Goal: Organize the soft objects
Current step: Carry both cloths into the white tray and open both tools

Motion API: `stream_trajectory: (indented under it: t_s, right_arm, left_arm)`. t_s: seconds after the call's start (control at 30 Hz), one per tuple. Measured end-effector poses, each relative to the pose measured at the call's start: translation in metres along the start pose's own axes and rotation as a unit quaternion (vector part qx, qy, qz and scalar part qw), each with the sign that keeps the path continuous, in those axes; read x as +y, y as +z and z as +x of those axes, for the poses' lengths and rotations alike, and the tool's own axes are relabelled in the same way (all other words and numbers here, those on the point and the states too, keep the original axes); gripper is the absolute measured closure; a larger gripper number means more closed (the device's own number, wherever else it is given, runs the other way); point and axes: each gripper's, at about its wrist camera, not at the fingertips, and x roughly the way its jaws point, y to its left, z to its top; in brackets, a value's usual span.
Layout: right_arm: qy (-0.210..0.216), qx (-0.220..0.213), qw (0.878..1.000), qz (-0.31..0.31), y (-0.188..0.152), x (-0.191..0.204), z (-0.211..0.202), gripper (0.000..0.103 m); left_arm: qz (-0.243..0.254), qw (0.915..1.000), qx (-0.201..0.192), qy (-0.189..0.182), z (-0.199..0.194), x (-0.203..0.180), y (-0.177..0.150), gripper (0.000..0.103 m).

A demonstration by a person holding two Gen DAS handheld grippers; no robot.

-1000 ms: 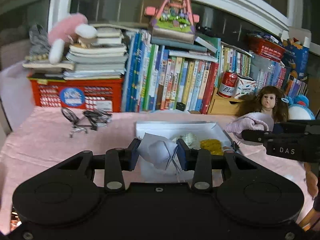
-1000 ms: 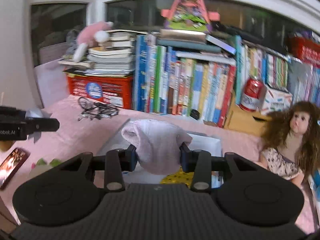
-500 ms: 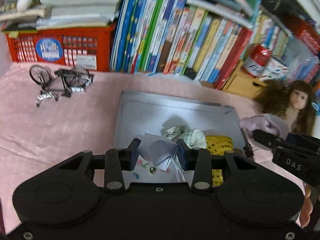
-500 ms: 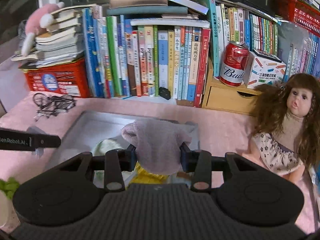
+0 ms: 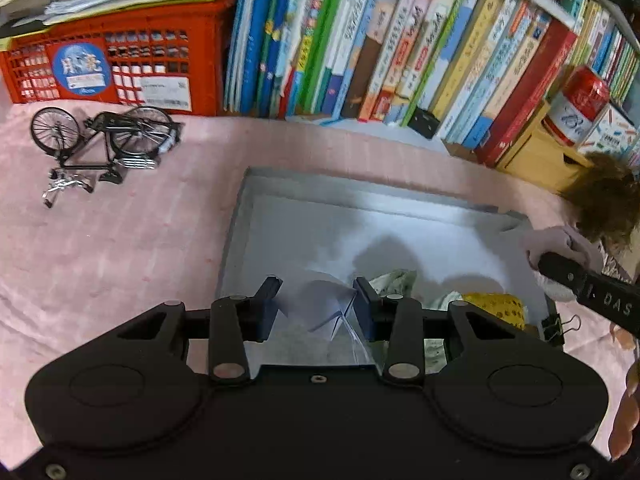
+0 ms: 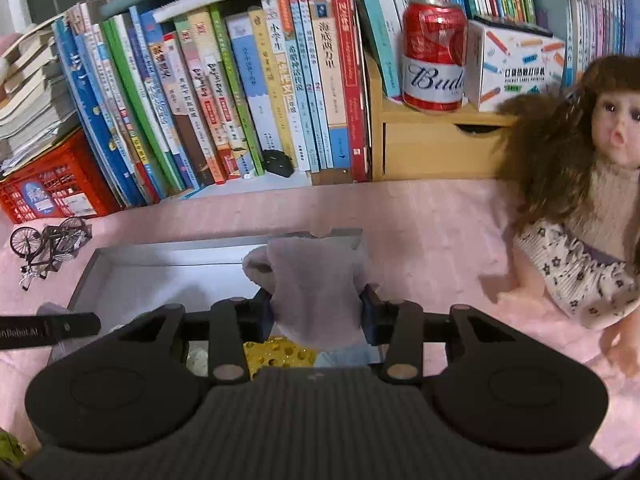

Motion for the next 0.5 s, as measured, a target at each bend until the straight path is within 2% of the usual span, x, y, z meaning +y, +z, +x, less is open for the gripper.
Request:
stream_trajectory:
  t_s: [0.2,0.3,0.37,0.5]
  right_arm:
    - [0.001,0.009,1.000,0.007,-0.003,0.000,0.015,0.054]
    - [0.001,0.011,1.000,0.005,-0.005,0.002,0.019,0.046]
    - [0.000,0.009,1.000,0.004,-0.006,0.003,0.020,0.038]
    - [0.005,0.009,1.000,0.000,-0.008,0.004,0.018,0.033]
  left_arm:
    - [0.003,0.9999,0.012,0.002,0.012,-0.003,-0.002,0.065]
    - [0.001,0.9999,0.014,0.004,0.015,-0.003,-0.003,0.064]
    - [-0.003,0.9999,0.015,0.003,0.015,-0.002,-0.002,0.057]
    - [-0.010,0.9998,0.018,-0.002,0.013,-0.001,-0.002,0.039]
